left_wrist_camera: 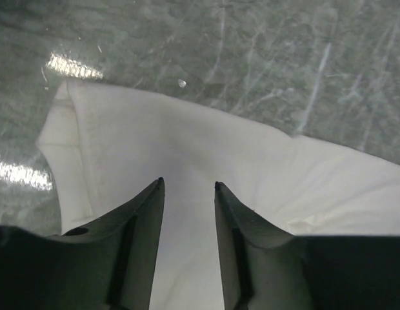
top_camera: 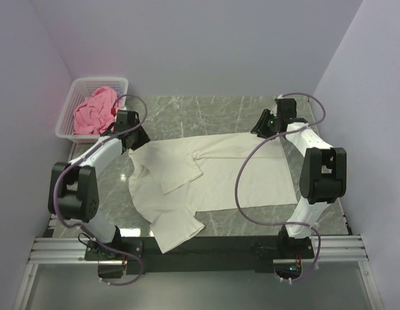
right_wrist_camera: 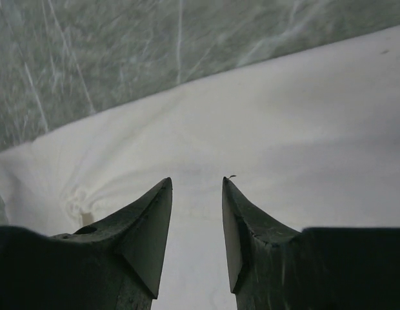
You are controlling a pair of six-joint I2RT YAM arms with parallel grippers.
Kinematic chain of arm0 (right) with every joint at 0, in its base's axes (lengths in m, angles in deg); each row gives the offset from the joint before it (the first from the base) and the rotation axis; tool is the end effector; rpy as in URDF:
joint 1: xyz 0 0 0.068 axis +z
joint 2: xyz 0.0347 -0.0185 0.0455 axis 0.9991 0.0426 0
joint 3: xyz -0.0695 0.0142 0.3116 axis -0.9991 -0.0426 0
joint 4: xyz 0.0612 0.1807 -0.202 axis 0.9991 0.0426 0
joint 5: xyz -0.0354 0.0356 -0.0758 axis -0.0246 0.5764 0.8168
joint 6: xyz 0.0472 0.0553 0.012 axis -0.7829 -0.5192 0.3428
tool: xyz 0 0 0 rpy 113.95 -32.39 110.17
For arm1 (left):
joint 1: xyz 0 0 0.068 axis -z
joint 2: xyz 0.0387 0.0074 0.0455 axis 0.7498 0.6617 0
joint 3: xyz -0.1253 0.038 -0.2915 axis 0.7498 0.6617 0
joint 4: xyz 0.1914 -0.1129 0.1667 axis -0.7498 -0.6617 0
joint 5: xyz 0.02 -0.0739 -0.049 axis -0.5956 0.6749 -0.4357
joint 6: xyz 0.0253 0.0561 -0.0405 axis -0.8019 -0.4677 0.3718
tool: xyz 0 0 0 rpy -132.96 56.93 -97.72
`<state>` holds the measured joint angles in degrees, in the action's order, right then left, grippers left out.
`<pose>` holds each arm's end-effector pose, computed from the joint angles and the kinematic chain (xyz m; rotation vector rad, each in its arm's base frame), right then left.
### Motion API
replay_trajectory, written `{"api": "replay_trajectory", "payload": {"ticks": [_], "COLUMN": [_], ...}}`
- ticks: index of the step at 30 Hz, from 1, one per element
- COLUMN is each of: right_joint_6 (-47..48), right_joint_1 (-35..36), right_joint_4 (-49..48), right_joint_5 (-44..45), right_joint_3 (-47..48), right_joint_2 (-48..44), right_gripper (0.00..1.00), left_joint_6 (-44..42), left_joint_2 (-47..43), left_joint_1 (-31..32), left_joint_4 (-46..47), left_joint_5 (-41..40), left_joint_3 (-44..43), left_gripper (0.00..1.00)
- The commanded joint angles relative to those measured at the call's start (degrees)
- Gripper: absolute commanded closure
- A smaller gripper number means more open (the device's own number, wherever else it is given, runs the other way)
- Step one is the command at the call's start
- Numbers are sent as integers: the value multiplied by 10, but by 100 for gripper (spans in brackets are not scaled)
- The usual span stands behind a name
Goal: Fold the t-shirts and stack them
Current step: Fold the tshirt
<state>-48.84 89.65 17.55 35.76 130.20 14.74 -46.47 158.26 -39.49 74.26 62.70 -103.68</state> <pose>0.4313 0.0346 0.2486 0.2952 2.3979 0.5768 0.3664 -0.0554 0.2550 -0.6780 2.2778 -0.3675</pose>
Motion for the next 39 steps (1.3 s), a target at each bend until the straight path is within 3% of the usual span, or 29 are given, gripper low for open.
{"api": "replay_trajectory", "payload": {"ticks": [1, 17, 29, 33, 39], "right_joint_6": [-42, -88, -95, -78, -77], "right_joint_1": [-37, -129, -143, -142, -133], "right_joint_4": [-4, 85, 105, 88, 33], "right_joint_5": [10, 55, 73, 84, 114], "right_joint_3": [40, 169, 232, 238, 146], "right_joint_2": [28, 215, 266, 253, 137], "right_gripper": [56, 56, 56, 56, 56], "left_joint_6": [-39, -47, -69, -80, -84], "left_joint_2": [56, 258, 346, 335, 248], "left_joint_1": [-9, -43, -62, -63, -56], "left_joint_4": [4, -12, -51, -33, -6], "left_joint_5": [-22, 20, 25, 48, 57], "left_joint_3": [-61, -154, -268, -271, -243], "left_gripper": [59, 62, 58, 47, 27]}}
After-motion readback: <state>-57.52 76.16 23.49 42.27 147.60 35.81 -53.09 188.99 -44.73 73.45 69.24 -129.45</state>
